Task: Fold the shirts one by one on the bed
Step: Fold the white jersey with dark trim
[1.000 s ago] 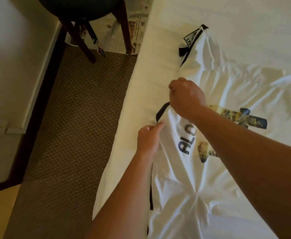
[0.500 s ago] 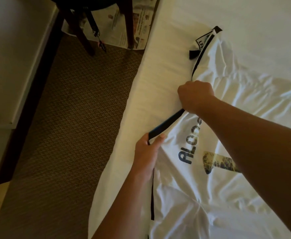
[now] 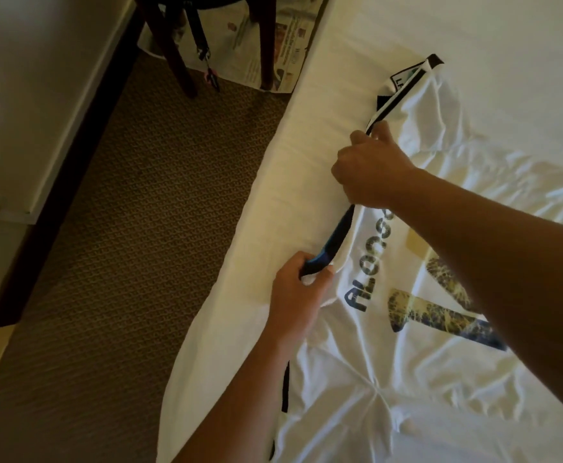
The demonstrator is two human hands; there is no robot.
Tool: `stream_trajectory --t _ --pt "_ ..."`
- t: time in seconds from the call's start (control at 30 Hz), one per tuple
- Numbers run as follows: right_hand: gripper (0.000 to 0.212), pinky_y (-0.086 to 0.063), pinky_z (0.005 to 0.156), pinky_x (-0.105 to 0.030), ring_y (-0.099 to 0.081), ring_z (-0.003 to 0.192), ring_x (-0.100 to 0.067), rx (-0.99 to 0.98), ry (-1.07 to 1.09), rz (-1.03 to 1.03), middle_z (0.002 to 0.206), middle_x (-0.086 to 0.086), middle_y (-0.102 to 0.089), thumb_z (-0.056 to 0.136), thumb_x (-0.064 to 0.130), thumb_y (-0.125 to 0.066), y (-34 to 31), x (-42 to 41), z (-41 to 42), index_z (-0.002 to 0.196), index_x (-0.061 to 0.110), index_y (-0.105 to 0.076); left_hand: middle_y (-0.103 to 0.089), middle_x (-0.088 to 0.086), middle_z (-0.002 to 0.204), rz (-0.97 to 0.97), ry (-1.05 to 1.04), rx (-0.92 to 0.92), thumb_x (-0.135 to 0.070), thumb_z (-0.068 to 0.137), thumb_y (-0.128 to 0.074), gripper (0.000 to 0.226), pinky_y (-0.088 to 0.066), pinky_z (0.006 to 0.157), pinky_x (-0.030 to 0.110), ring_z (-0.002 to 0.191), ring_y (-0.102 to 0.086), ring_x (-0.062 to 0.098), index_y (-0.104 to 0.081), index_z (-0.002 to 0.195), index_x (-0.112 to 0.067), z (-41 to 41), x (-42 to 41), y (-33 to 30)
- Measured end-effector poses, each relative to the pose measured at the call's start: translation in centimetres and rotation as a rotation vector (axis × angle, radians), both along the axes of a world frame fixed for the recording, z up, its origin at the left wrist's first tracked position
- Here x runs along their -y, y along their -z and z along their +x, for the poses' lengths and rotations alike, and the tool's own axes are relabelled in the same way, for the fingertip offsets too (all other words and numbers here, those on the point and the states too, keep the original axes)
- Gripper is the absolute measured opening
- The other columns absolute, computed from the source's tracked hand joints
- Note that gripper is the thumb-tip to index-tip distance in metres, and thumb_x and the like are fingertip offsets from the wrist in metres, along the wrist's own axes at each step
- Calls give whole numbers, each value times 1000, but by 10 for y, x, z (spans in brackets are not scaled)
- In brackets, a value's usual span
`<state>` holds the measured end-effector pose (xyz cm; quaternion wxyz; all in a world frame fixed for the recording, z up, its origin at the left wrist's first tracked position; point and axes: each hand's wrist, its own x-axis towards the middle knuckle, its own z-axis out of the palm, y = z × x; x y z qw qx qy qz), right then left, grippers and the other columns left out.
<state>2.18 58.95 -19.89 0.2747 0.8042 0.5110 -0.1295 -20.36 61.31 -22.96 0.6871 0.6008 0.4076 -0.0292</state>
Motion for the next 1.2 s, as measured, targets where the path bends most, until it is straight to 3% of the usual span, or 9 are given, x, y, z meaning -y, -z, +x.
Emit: stream_trajectory --t 0.23,0.33,0.43,0.53,0.7,0.83,0.93,1.1,1.2 --pt "19 -26 102 -45 -48 75 -20 -55 138 -166 74 3 -51 84 18 -54 -4 19 2 72 22 -41 -66 -11 92 397 270 133 -28 94 -64 8 -54 77 26 91 -64 5 -62 98 -22 -5 30 0" --pt "13 -22 106 -49 -45 92 -24 -61 217 -205 84 3 -53 87 35 -52 -2 29 6 82 22 -50 -64 -9 97 516 286 149 -25 94 -63 13 -52 71 22 87 -60 3 -61 106 -21 -6 40 -1" --pt "26 -19 109 -52 -43 117 -27 -74 230 -258 99 0 -50 87 45 -50 -1 33 6 103 26 -56 -63 -9 100 541 296 140 -17 93 -64 18 -46 69 16 85 -55 1 -61 110 -19 -8 45 0" --pt "34 -17 112 -53 -38 126 -29 -75 221 -295 107 -2 -49 89 44 -50 -2 32 5 115 24 -57 -63 -8 99 531 278 136 -15 92 -64 18 -54 70 28 86 -58 6 -60 109 -19 -9 44 1" --pt "35 -10 115 -55 -30 133 -31 -37 252 -414 130 -6 -50 89 41 -51 1 27 3 121 26 -56 -67 -5 95 515 238 113 -18 92 -58 13 -56 76 41 89 -64 15 -59 105 -18 -12 37 2" --pt "23 -10 115 -55 -34 131 -30 -48 238 -430 120 -2 -56 90 33 -53 1 24 5 111 26 -54 -66 -6 93 513 221 103 -20 91 -57 13 -55 74 38 86 -62 14 -58 104 -20 -10 34 1" --pt "14 -19 111 -54 -44 122 -30 -68 231 -263 111 -4 -54 90 30 -52 -7 15 8 101 22 -47 -64 -10 90 430 130 73 -15 93 -62 12 -53 73 26 84 -61 7 -59 102 -21 -8 31 -4" --pt "20 -32 98 -47 -57 102 -32 -206 439 406 102 -6 -55 90 21 -56 -13 -10 9 107 16 -65 -69 -5 84 106 -413 -42 -5 87 -65 17 -53 64 22 74 -65 10 -65 93 -21 0 13 -14" --pt "16 -28 96 -46 -58 95 -29 -120 459 496 100 -4 -58 94 23 -53 -5 -9 1 104 20 -65 -71 -5 87 86 -531 -61 -2 87 -68 18 -49 61 13 70 -65 1 -66 96 -18 2 6 -19"
